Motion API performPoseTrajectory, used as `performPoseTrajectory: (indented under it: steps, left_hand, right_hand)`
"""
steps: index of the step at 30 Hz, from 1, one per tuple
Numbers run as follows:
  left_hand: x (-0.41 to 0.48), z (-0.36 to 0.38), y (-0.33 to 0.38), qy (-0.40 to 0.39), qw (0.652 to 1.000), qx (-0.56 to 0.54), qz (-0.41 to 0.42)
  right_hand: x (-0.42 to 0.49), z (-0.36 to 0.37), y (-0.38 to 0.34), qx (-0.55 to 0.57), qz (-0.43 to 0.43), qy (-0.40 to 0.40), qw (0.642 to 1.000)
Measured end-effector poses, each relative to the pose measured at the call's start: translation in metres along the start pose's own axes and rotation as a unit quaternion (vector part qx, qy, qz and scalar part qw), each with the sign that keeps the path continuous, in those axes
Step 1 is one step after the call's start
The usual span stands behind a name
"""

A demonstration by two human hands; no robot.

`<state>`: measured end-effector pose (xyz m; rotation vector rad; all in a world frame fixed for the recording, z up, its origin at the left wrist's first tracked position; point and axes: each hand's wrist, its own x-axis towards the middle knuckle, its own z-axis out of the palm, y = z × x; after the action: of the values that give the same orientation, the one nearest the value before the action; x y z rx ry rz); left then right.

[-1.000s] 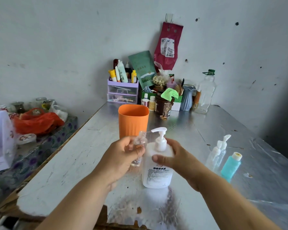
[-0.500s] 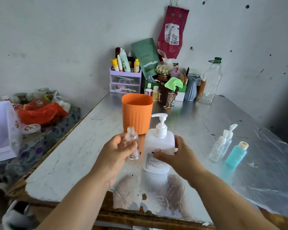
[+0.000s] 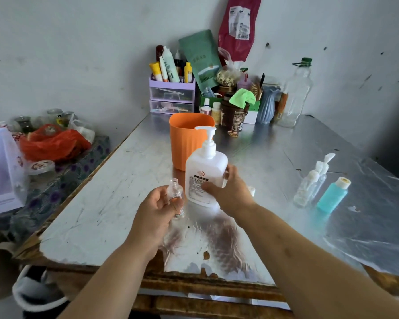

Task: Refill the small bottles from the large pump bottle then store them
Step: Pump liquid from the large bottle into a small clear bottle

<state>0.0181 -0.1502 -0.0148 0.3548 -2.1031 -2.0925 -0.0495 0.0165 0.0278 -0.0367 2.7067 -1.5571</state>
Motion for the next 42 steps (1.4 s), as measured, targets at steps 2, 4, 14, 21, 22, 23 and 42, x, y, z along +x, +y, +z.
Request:
performPoseTrajectory:
  steps: [2, 4, 14, 21, 22, 23, 42]
  left_hand:
    - [0.000, 0.002, -0.004, -0.012, 1.000, -0.009, 0.007]
    - [0.002, 0.004, -0.006, -0.018, 1.000, -0.008, 0.017]
    - [-0.001, 0.010, -0.010, -0.017, 0.994, 0.096, 0.055]
    - [-0.006, 0.012, -0.008, -0.027, 0.993, 0.097, 0.060]
    - [-0.006, 0.013, -0.008, -0.027, 0.993, 0.096, 0.060]
    - [-0.007, 0.013, -0.007, -0.028, 0.993, 0.094, 0.060]
    - [-0.013, 0.011, 0.001, -0.048, 0.996, 0.046, 0.057]
  right_hand:
    - [0.004, 0.004, -0.001, -0.010, -0.003, 0.004, 1.000]
    - [0.006, 0.004, -0.003, -0.012, -0.005, 0.009, 1.000]
    - [0.014, -0.043, 0.030, -0.221, -0.027, 0.064, 0.973]
    - [0.019, -0.056, 0.055, -0.297, 0.008, 0.013, 0.955]
    - [0.018, -0.056, 0.056, -0.305, 0.009, 0.003, 0.952]
    - [0.018, -0.055, 0.056, -0.313, 0.007, -0.001, 0.950]
    - [-0.026, -0.039, -0.040, -0.158, -0.192, -0.121, 0.961]
